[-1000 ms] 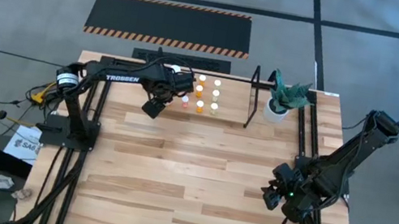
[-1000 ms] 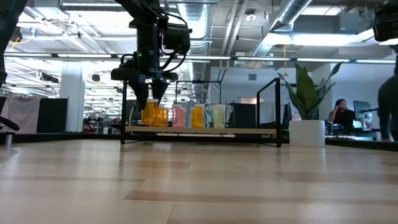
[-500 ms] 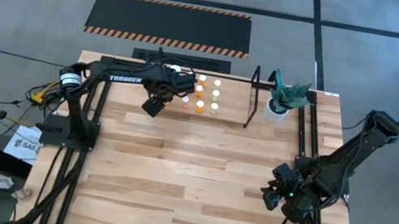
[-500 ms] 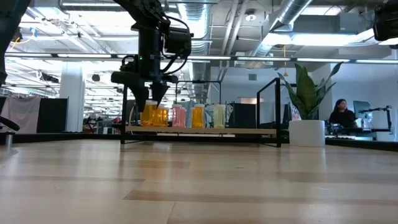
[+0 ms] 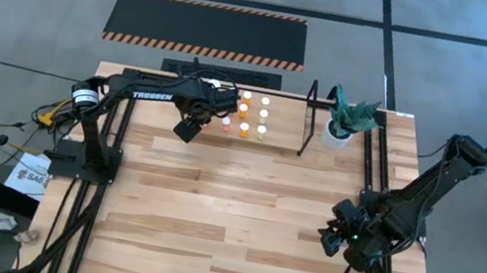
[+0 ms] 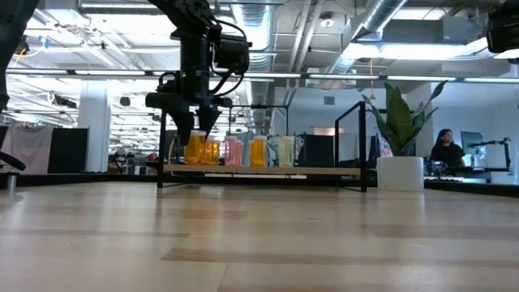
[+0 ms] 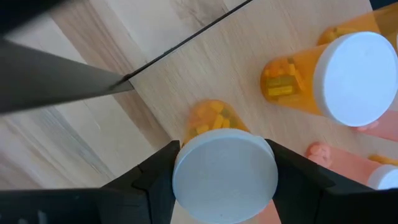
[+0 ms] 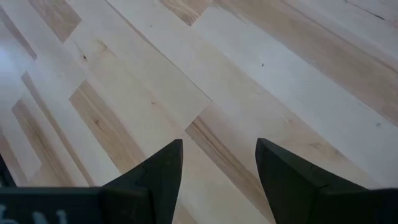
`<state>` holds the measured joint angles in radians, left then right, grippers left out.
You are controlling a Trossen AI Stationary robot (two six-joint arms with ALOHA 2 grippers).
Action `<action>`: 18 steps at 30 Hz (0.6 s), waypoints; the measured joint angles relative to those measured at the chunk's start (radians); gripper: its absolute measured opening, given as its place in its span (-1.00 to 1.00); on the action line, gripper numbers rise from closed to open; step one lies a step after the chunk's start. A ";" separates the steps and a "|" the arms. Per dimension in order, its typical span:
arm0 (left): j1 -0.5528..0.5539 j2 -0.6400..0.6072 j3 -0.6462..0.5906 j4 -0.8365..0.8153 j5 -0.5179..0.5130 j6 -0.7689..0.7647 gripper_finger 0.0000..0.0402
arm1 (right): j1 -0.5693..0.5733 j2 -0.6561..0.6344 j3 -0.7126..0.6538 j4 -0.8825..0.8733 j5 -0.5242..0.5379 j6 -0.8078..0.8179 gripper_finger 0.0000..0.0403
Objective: Pick and place medicine bottles onto shelf by color
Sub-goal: Put the big orange pill bottle on the shelf aligned with the other big orange pill bottles
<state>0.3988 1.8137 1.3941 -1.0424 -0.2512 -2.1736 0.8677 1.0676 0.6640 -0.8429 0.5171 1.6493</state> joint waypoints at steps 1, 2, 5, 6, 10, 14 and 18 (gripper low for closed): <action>0.000 0.000 0.000 0.000 0.000 0.000 -0.02 | 0.000 0.000 0.000 0.000 0.000 0.000 0.12; 0.000 0.000 0.000 0.001 0.001 -0.001 -0.02 | 0.000 0.000 0.000 0.000 0.000 0.000 0.12; 0.000 0.001 0.000 0.001 0.002 -0.001 -0.02 | 0.000 0.000 0.000 0.000 0.000 0.000 0.12; 0.000 0.001 0.000 0.001 0.003 -0.001 -0.02 | 0.000 0.000 0.000 0.000 0.000 0.000 0.12; 0.000 0.002 -0.001 0.003 0.003 -0.002 0.05 | 0.000 0.000 0.000 0.000 0.000 0.000 0.12; 0.000 0.002 -0.001 0.004 0.003 0.000 0.16 | 0.000 0.000 0.000 0.000 0.000 0.000 0.12; 0.000 0.004 0.017 -0.011 0.003 0.007 0.28 | 0.000 0.000 0.000 0.000 0.000 0.000 0.12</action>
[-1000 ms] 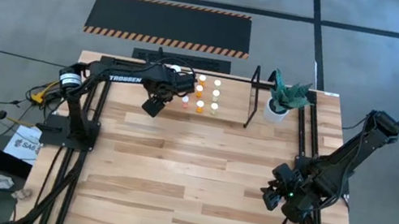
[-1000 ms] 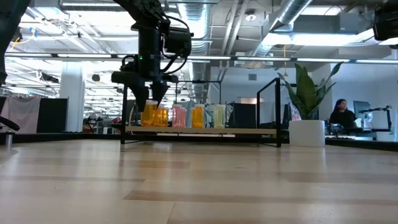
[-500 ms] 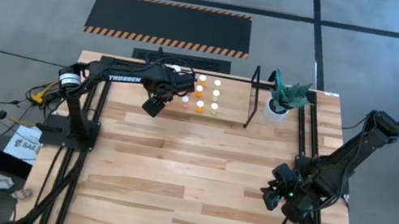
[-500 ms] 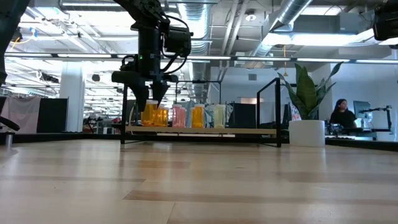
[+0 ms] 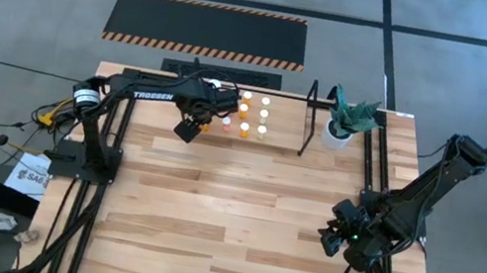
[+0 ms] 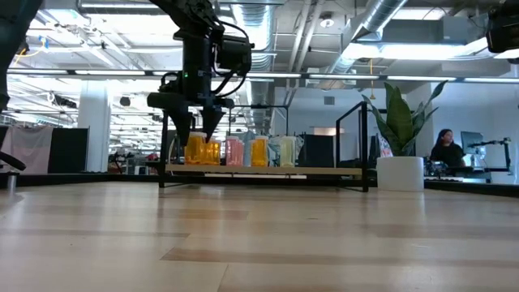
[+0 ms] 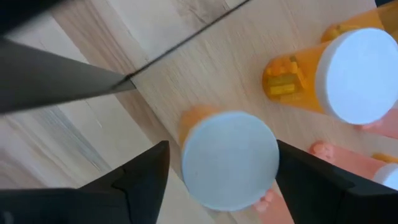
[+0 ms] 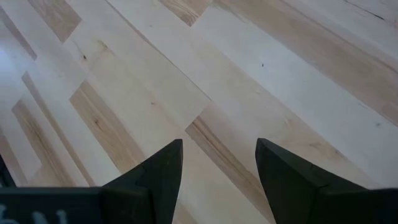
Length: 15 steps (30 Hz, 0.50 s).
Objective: Pick and place medicine bottles onto shelf by color
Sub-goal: Put the big orange pill bottle on the shelf aligned with the other big orange pill bottles
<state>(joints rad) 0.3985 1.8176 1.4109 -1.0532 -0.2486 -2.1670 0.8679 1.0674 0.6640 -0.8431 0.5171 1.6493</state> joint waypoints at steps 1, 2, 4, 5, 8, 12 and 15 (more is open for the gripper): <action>0.000 0.002 0.008 -0.008 -0.006 0.000 0.31 | 0.000 0.000 0.000 0.000 0.000 0.000 0.12; -0.001 0.003 0.015 -0.011 -0.016 0.000 0.34 | 0.000 0.000 0.000 0.000 0.000 0.000 0.12; -0.001 0.007 0.033 -0.013 -0.020 0.000 0.40 | 0.000 0.000 0.000 0.000 0.000 0.000 0.12; -0.001 0.007 0.039 -0.011 -0.020 0.000 0.42 | 0.000 0.000 0.000 0.000 0.000 0.000 0.12; -0.001 0.007 0.047 -0.007 -0.029 0.013 0.50 | 0.000 0.000 0.000 0.000 0.000 0.000 0.12; -0.005 0.007 0.048 0.012 -0.042 0.024 0.58 | 0.000 0.000 0.000 0.000 0.000 0.000 0.12; -0.014 0.006 0.048 0.017 -0.048 0.043 0.62 | 0.000 0.000 0.000 0.000 0.000 0.000 0.12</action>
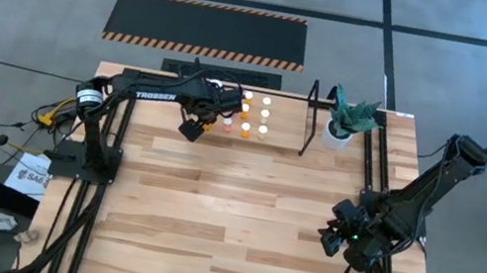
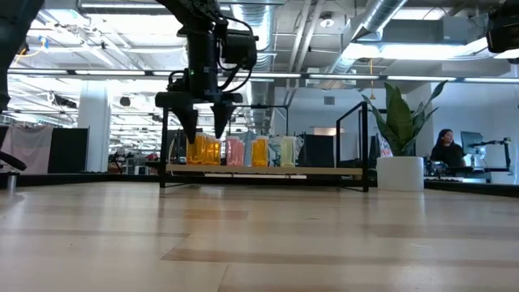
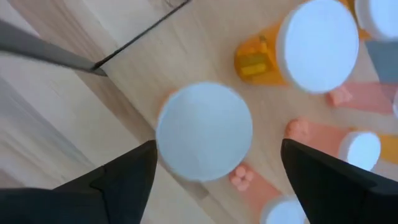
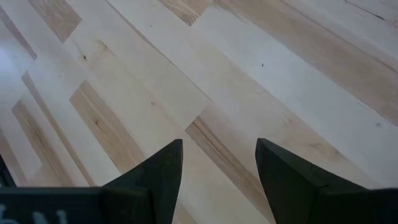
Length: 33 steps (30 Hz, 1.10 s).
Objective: Pick and place medicine bottles onto shelf by color
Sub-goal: Put the big orange pill bottle on the shelf aligned with the other big orange pill bottles, then return to Home Position
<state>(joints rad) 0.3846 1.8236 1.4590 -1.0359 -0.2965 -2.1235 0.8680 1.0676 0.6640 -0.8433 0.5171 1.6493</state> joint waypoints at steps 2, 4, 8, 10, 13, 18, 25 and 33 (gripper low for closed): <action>-0.007 -0.001 0.000 0.003 0.002 0.016 0.64 | 0.000 0.000 0.000 0.000 0.000 0.000 0.12; -0.019 -0.006 0.005 0.007 0.003 0.024 0.64 | 0.000 0.000 0.000 0.000 0.000 0.000 0.12; -0.047 -0.010 0.055 -0.011 -0.039 0.055 0.63 | 0.000 0.000 0.000 0.001 0.000 0.000 0.12; -0.062 -0.011 0.089 -0.029 -0.057 0.079 0.61 | 0.000 0.000 0.000 0.001 0.000 0.000 0.12; -0.088 -0.011 0.149 -0.068 -0.081 0.117 0.58 | 0.000 0.000 0.000 0.002 0.000 0.000 0.12; -0.142 -0.011 0.285 -0.171 -0.149 0.264 0.51 | 0.000 0.000 0.000 0.003 0.000 0.000 0.12; -0.233 -0.103 0.480 -0.320 -0.160 0.700 0.38 | 0.000 0.000 0.000 0.013 0.000 0.000 0.12; -0.369 -0.349 0.449 -0.526 -0.193 0.867 0.36 | 0.000 0.000 0.000 0.015 0.000 0.000 0.12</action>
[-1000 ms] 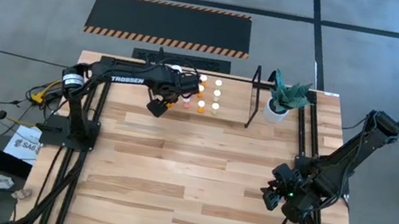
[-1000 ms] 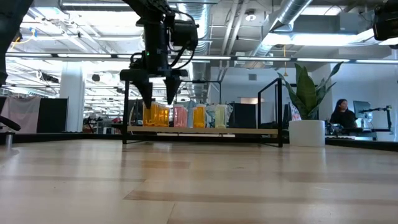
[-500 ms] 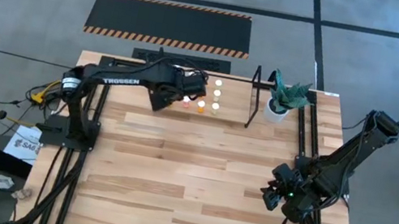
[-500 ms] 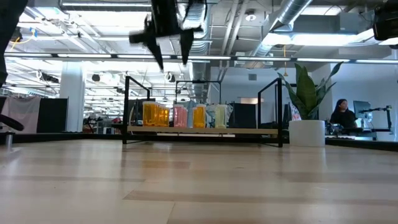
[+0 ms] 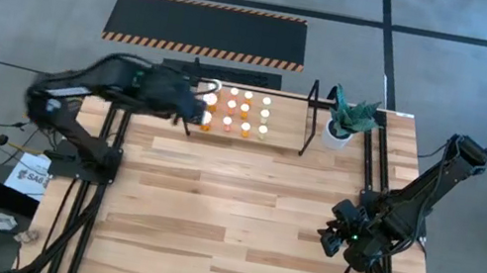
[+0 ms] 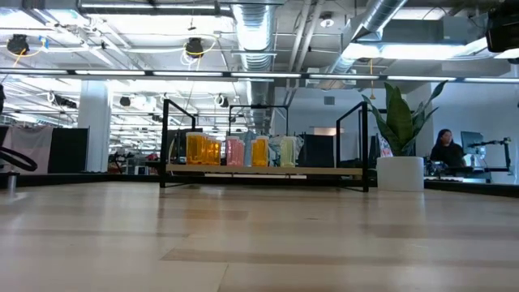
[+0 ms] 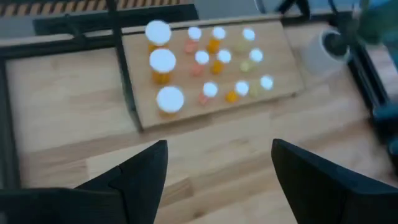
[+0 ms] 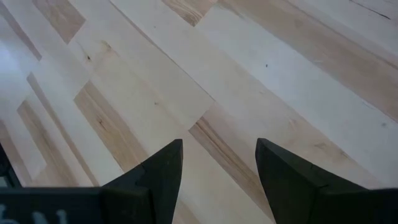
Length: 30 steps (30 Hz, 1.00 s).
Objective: Pick and place medicine bottles onto shelf by color
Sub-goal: Return to Home Position
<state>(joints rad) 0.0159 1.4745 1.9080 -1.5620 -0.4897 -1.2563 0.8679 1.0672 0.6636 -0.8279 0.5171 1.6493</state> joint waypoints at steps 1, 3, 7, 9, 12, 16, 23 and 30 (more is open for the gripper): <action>-0.023 -0.052 -0.041 0.004 -0.005 0.013 0.36 | 0.000 0.000 0.000 0.000 0.000 0.000 0.12; -0.070 -0.172 -0.142 -0.008 -0.014 0.014 0.36 | 0.000 0.000 0.000 -0.001 0.000 0.000 0.12; -0.170 -0.438 -0.414 0.041 -0.042 -0.067 0.36 | 0.000 0.000 0.000 0.000 0.000 0.000 0.12; -0.219 -0.574 -0.564 0.132 -0.043 -0.086 0.36 | 0.000 0.000 0.000 0.003 0.000 0.000 0.12; -0.276 -0.782 -0.794 0.304 -0.071 -0.044 0.36 | 0.000 0.000 0.000 0.003 0.000 0.000 0.12; -0.313 -1.040 -1.068 0.553 -0.158 0.187 0.36 | 0.000 0.000 0.000 0.004 0.000 0.000 0.12; -0.318 -1.401 -1.409 0.948 -0.165 0.596 0.36 | 0.000 0.000 0.000 0.004 0.000 0.000 0.12; -0.318 -1.465 -1.545 1.128 -0.139 0.808 0.36 | 0.000 0.000 0.000 0.009 0.000 0.000 0.12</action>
<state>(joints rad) -0.3021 0.0098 0.3626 -0.4339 -0.6290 -0.4481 0.8679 1.0669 0.6636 -0.8187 0.5171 1.6493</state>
